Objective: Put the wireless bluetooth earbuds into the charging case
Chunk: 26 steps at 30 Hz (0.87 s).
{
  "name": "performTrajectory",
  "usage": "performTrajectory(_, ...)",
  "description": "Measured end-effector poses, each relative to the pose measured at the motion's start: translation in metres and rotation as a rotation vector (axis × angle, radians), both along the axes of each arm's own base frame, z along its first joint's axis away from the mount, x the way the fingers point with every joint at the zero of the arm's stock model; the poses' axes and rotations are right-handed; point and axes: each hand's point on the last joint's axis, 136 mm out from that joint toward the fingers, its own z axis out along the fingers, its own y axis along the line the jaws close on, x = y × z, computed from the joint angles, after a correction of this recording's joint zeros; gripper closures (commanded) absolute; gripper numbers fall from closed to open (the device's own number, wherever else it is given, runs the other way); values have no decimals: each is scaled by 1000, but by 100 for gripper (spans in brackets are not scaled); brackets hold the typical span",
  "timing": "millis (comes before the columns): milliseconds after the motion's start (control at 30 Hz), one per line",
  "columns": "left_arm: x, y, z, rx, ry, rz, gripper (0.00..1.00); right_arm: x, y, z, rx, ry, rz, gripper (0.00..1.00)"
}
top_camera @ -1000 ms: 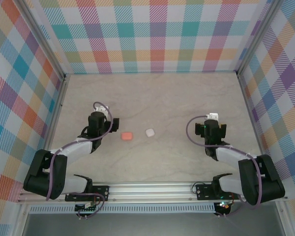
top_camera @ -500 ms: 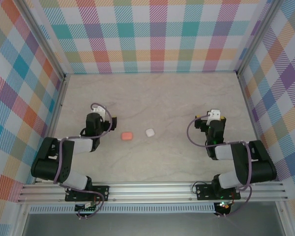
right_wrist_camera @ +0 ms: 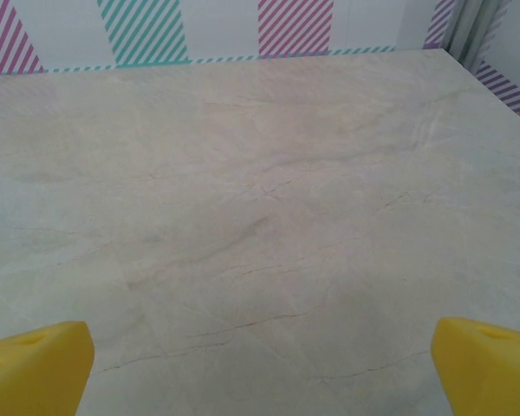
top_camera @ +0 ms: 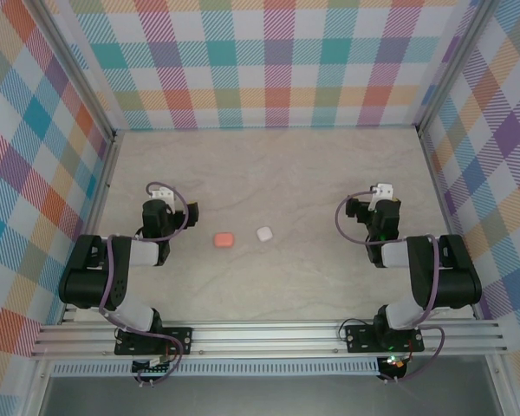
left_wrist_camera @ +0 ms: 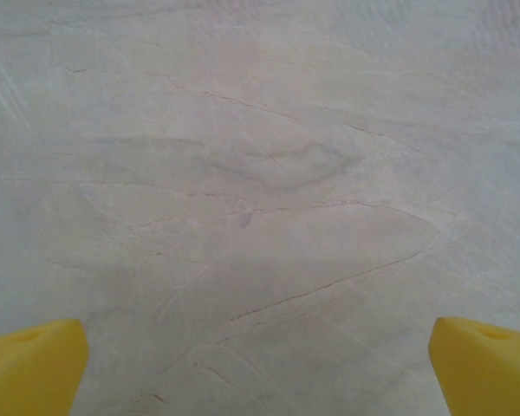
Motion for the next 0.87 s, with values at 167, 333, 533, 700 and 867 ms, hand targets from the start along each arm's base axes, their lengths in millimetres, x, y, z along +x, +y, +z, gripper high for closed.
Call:
performTrajectory(167,0,-1,0,-6,0,-4,0,-1,1,-3,8,12,4,0)
performTrajectory(333,0,-2,0,-7,0,-7,0,-2,1,-5,9,21,7,0)
performTrajectory(533,0,-2,0,-7,0,-7,0,-2,1,-6,12,25,5,0)
performTrajectory(700,0,-2,0,-7,0,-7,0,-2,1,-6,15,26,4,0)
performTrajectory(867,0,-2,0,-7,0,-7,0,-2,1,-6,15,26,5,0)
